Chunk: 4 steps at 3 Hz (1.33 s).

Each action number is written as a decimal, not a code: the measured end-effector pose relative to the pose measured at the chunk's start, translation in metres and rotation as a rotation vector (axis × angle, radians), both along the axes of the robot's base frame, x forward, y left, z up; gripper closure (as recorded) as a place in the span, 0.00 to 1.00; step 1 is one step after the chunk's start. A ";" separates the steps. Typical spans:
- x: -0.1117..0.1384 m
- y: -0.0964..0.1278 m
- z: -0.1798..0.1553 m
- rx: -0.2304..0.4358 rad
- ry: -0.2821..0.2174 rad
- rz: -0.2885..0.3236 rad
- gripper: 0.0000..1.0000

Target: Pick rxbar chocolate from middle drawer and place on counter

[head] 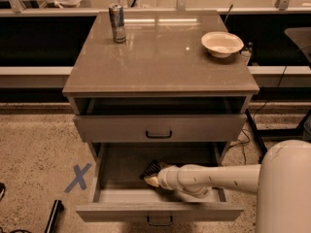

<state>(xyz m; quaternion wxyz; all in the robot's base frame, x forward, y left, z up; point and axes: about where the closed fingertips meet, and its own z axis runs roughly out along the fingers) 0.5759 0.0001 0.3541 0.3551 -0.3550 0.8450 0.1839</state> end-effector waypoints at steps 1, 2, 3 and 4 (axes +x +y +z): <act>0.000 0.000 0.000 0.000 0.000 0.000 1.00; 0.000 0.000 0.000 0.000 0.000 0.000 1.00; 0.000 0.000 0.000 0.000 0.000 0.000 1.00; 0.000 0.000 0.001 0.000 0.000 0.000 1.00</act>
Offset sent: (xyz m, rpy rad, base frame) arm -0.0525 -0.0089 0.2384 0.4363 -0.4776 0.3453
